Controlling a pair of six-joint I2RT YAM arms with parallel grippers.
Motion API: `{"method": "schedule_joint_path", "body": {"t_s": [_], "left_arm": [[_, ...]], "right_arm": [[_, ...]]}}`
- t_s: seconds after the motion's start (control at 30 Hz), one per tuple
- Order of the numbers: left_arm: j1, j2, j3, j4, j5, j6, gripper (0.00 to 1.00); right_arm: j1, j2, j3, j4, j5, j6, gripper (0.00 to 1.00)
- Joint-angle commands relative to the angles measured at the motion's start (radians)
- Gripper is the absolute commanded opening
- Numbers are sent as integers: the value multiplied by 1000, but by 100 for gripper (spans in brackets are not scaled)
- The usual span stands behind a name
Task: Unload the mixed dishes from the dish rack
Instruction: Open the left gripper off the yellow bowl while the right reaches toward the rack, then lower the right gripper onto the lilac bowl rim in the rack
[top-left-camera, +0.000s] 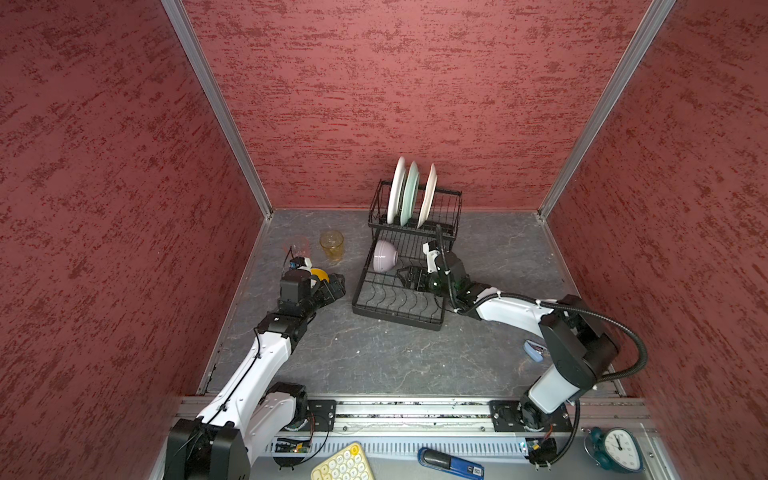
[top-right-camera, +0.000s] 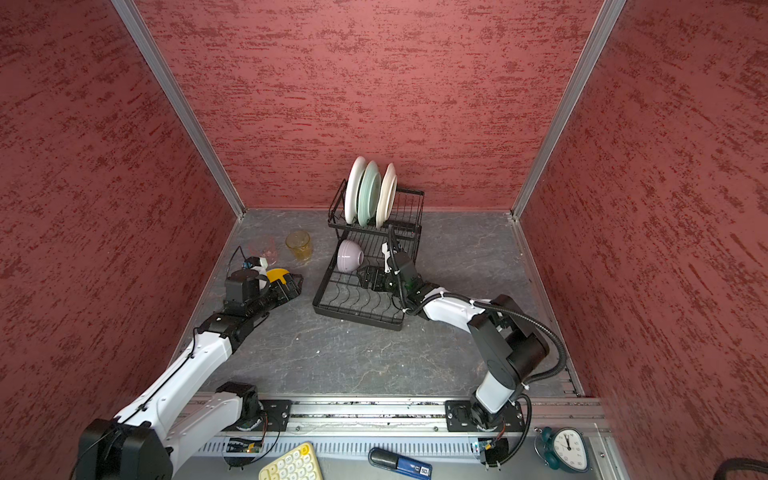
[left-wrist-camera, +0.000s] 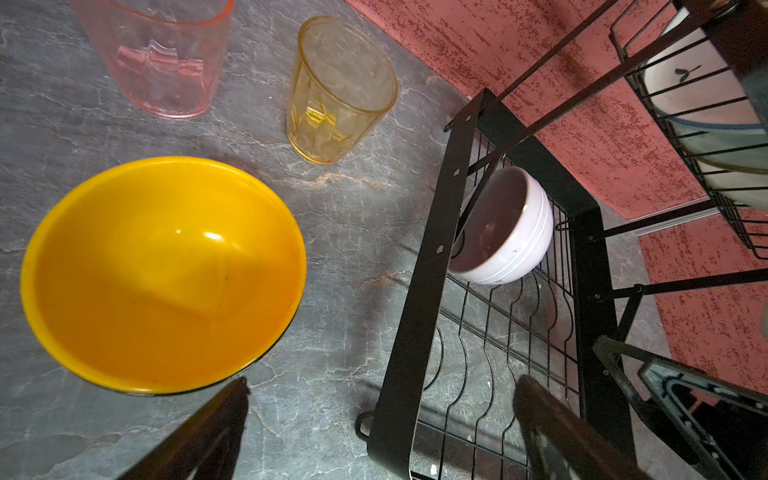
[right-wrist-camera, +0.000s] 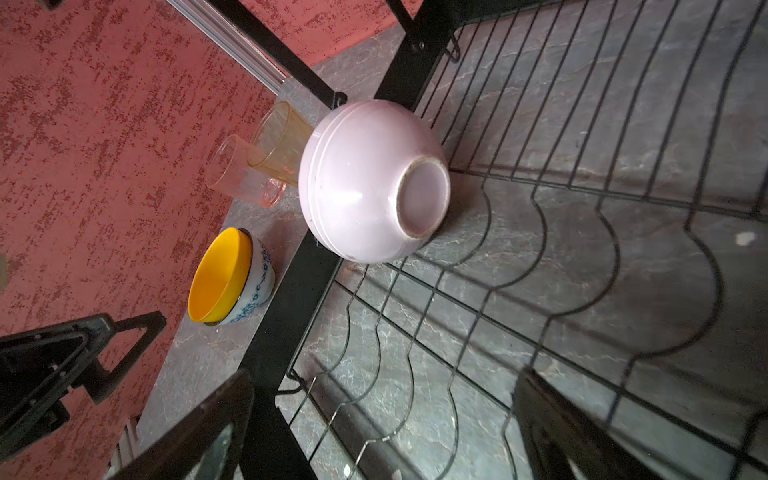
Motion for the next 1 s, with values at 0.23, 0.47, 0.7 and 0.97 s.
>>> {"method": "schedule_joint_path", "body": {"t_s": [0.23, 0.47, 0.7, 0.97], "left_arm": [[-6, -111, -42, 22, -3, -10, 100], [-6, -77, -36, 24, 31, -14, 100], [-7, -77, -41, 30, 46, -19, 100], [-7, -70, -42, 33, 44, -14, 100]], "right_arm": [[29, 133, 135, 54, 4, -28, 98], [58, 209, 213, 37, 118, -82, 99], [103, 274, 282, -5, 298, -153, 99], [135, 328, 318, 36, 469, -195, 99]]}}
